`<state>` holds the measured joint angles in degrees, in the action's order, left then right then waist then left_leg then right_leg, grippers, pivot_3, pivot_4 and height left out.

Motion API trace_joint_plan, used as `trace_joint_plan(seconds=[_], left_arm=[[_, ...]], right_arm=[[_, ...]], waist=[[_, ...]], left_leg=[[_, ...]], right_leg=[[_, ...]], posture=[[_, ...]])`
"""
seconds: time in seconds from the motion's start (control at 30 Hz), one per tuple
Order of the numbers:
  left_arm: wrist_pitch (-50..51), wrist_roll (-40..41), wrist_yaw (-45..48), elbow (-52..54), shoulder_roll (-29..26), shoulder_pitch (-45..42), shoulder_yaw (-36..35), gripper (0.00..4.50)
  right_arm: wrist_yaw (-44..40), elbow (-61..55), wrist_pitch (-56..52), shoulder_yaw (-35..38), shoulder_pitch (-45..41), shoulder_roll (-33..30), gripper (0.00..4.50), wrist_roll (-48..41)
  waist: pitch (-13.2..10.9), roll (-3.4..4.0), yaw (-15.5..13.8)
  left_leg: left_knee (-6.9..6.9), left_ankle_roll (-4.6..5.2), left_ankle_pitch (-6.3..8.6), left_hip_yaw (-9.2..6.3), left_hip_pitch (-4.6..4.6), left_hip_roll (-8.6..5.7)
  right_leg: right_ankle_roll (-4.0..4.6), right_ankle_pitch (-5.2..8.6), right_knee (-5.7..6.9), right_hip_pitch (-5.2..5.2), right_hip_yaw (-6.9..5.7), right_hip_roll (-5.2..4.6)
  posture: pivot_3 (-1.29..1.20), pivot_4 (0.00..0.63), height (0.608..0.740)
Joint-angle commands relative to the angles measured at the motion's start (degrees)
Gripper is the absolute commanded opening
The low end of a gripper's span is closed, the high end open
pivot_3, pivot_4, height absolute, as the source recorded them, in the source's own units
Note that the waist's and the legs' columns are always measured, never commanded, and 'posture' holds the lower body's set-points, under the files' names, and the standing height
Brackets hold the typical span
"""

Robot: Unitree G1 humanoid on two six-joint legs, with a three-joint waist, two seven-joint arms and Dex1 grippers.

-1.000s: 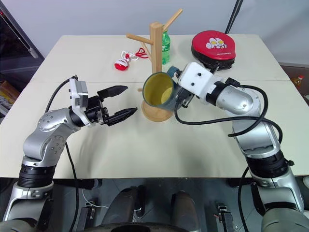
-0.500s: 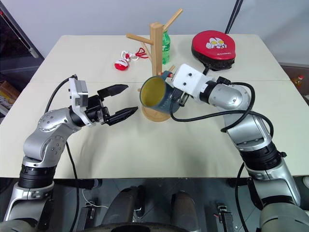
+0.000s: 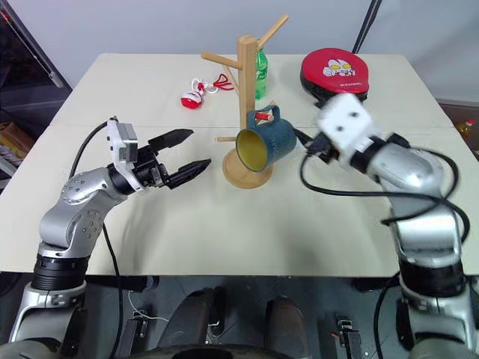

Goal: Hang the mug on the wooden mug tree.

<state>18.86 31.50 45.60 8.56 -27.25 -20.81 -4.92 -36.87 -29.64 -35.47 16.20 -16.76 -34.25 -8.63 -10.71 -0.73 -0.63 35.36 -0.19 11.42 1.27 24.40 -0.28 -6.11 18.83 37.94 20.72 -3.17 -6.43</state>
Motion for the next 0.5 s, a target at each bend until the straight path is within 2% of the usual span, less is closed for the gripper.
trace_joint_plan(seconds=[0.03, 0.2, 0.33, 0.5], left_arm=[[-3.3, -3.8, -4.4, -2.7, 0.5, 2.5, -2.7, 4.50], [-7.0, -8.0, -10.1, -7.8, 2.4, 6.3, -4.4, 4.50], [-8.6, -9.5, -13.3, -8.9, 3.6, 9.3, -5.9, 4.50], [-9.2, -9.8, -14.4, -7.7, 3.6, 13.1, -7.2, 4.50]], right_arm=[[2.6, 0.4, 4.4, 5.9, 7.6, 5.0, 3.00, -3.8], [4.7, 7.1, 14.9, 4.8, 14.9, 11.2, 3.00, -3.9], [4.7, 12.8, 22.1, 1.9, 15.9, 13.0, 3.00, -3.1], [4.9, 18.4, 25.7, -0.3, 14.0, 13.6, 3.00, -4.2]], waist=[[0.0, 0.01, 0.1], [0.0, 0.03, 0.4], [0.0, 0.03, 0.4], [0.0, 0.03, 0.3]], left_leg=[[-0.02, 0.00, 0.00, 0.02, 0.00, 0.00], [-0.02, 0.00, 0.00, 0.05, -0.04, 0.01], [0.00, 0.00, 0.00, 0.05, -0.04, 0.01], [-0.01, -0.01, 0.00, 0.07, -0.03, 0.00]], right_leg=[[0.00, 0.00, 0.02, 0.04, 0.02, -0.01], [0.00, 0.00, 0.10, 0.07, 0.05, 0.04], [0.00, -0.01, 0.11, 0.08, 0.07, 0.01], [0.00, -0.01, 0.09, 0.09, 0.08, -0.04]], posture=[[0.00, 0.150, 0.740], [0.00, 0.150, 0.740], [0.00, 0.150, 0.740], [0.00, 0.150, 0.740]])
